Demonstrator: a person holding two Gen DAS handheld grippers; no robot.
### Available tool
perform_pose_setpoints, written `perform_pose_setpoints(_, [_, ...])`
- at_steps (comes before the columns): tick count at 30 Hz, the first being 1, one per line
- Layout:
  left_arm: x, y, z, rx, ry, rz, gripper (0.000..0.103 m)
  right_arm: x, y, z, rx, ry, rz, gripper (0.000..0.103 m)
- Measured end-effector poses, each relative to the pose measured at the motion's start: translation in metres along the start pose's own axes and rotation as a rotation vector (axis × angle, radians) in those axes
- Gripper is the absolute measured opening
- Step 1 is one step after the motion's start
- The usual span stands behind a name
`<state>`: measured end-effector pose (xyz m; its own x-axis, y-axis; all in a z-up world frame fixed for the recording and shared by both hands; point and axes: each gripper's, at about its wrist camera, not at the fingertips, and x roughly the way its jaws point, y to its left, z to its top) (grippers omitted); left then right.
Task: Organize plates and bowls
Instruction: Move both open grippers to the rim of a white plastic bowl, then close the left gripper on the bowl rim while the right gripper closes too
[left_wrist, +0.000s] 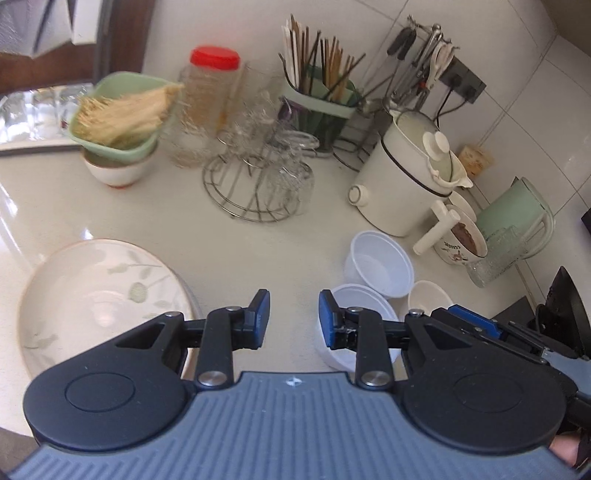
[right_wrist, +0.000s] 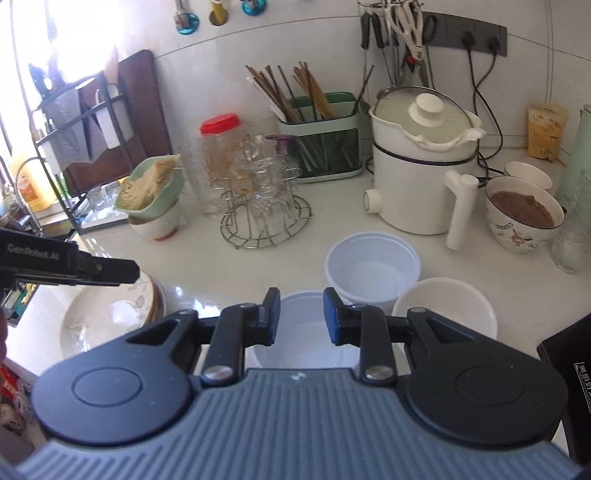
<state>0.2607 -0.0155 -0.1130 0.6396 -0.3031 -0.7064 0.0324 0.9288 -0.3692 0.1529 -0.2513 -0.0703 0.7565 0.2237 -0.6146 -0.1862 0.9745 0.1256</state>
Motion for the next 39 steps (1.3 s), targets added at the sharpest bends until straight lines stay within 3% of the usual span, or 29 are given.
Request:
perform_pose_setpoints(3, [0.020,-0.002,0.005,-0.008,0.042,-0.013,0.034,0.009,-0.009,0.002,0.028,0.038,-0.009,0.030])
perform_pose_setpoints(7, [0.050,-0.004,0.004,0.029,0.112,0.037,0.040,0.025,-0.022,0.001,0.065,0.113,-0.016,0.030])
perform_pose_setpoints(10, [0.070,0.000,0.001,0.051,0.171,0.001,0.040,0.033,-0.028,0.003,0.053,0.142,-0.022,0.030])
perform_pose_setpoints(17, [0.101,0.002,-0.009,0.037,0.191,-0.080,0.045,0.060,-0.040,-0.008,0.036,0.188,0.028,0.030])
perform_pose_setpoints(23, [0.118,-0.012,-0.012,0.041,0.221,-0.111,0.044,0.070,-0.045,-0.013,0.043,0.204,0.009,0.028])
perform_pose_setpoints(26, [0.125,-0.013,-0.013,-0.015,0.249,-0.175,0.044,0.079,-0.048,-0.013,0.042,0.212,0.021,0.028])
perform_pose_setpoints(28, [0.128,-0.018,-0.014,0.001,0.250,-0.155,0.043,0.083,-0.046,-0.013,0.024,0.208,0.026,0.028])
perform_pose_setpoints(31, [0.130,-0.020,-0.013,0.015,0.245,-0.113,0.037,0.089,-0.044,-0.014,0.014,0.211,0.021,0.028])
perform_pose_setpoints(39, [0.137,-0.017,-0.007,0.015,0.259,-0.104,0.014,0.099,-0.041,-0.012,-0.031,0.183,-0.024,0.026])
